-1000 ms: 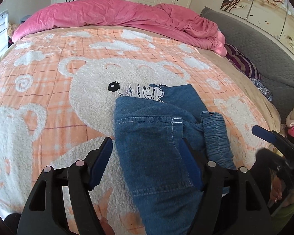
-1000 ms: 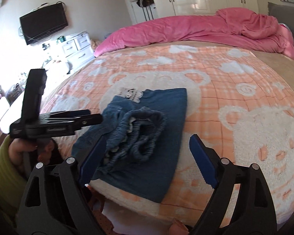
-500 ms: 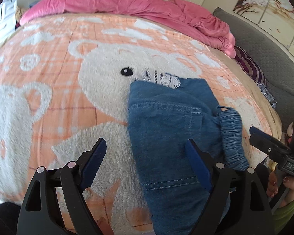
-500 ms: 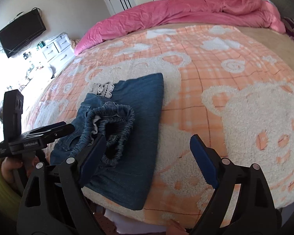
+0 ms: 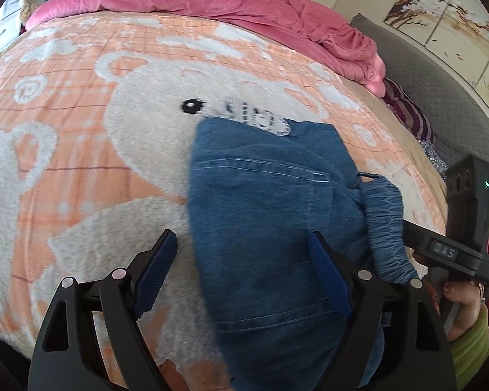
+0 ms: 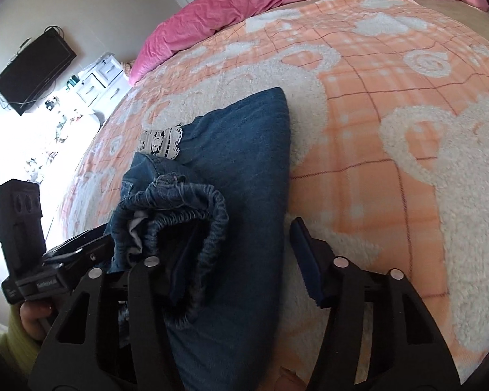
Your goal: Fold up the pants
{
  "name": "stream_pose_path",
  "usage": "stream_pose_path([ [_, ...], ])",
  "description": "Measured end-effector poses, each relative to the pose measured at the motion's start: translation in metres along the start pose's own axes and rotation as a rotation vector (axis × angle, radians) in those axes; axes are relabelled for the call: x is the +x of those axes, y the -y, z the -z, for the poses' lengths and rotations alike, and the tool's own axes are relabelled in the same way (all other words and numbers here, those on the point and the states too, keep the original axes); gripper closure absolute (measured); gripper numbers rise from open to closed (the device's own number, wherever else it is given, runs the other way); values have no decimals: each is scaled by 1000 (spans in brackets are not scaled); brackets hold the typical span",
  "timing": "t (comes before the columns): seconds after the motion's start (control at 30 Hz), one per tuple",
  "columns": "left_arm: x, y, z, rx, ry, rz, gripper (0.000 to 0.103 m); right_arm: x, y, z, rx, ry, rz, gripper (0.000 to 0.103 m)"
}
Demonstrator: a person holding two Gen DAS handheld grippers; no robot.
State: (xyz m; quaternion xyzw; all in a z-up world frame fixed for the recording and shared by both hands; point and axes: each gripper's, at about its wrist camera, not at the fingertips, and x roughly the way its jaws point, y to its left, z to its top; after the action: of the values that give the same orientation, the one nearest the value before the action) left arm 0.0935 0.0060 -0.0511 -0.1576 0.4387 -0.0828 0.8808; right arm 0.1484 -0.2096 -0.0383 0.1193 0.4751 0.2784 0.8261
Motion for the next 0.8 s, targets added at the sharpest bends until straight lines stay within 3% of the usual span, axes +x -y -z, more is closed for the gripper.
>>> stream_pose_path([
  [0.1, 3, 8, 1, 22, 7, -24, 23, 6, -3, -1, -5, -2, -17, 74],
  [0.17, 3, 11, 2, 25, 13, -24, 25, 5, -3, 1, 16, 12, -26, 76],
  [0.37, -5, 19, 1, 45, 48, -23, 63, -5, -17, 6, -19, 66, 2, 90],
  [0.43, -11, 21, 1, 53, 71, -25, 70, -12, -25, 8, -47, 92, 19, 91],
  [0.63, -33, 32, -5, 85, 137, -23, 74, -32, -55, 4, -143, 165, 24, 92],
  [0.8, -45, 31, -30, 77, 199, -46, 74, -38, -77, -15, -232, 216, 37, 92],
])
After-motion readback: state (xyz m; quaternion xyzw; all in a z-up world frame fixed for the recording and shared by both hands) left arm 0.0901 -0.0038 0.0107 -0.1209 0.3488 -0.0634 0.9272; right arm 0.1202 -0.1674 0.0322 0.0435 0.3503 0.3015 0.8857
